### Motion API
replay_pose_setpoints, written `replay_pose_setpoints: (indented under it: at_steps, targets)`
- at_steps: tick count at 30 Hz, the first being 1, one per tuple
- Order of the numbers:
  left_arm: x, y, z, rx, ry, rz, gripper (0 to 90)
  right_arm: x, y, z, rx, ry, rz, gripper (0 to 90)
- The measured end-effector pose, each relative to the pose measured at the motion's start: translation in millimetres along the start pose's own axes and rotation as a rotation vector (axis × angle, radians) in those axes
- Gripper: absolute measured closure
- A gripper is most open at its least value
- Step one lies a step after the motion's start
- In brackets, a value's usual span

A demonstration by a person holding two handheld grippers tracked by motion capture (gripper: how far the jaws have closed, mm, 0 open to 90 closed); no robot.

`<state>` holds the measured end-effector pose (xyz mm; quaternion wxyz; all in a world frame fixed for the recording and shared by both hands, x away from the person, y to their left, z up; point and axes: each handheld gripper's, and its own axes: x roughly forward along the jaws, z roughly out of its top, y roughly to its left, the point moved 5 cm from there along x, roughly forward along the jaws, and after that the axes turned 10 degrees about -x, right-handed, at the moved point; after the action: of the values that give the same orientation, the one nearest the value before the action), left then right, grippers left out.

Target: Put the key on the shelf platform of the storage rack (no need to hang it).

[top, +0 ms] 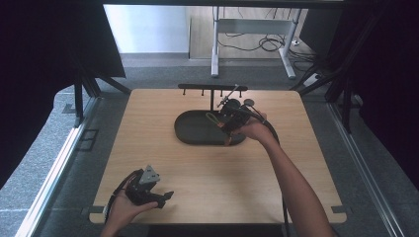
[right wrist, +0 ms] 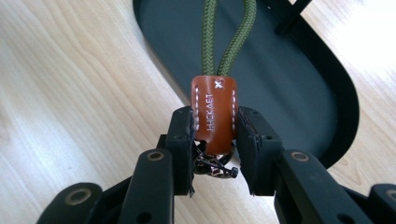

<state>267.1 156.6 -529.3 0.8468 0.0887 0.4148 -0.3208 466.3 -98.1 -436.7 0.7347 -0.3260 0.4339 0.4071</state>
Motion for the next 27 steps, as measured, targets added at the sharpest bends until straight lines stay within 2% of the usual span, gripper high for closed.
replay_pose_setpoints:
  at_steps: [10, 27]
  targets:
    - [-2.6, -0.6, 0.7, 0.000, -0.009, -0.009, 20.3, 5.7, -15.7, 8.2, 0.033, -0.003, -0.010, 67.9]
    - [-1.8, 2.0, -0.5, -0.010, -0.009, -0.008, 20.4, 12.2, -35.4, 20.7, 0.041, -0.015, -0.023, 67.9]
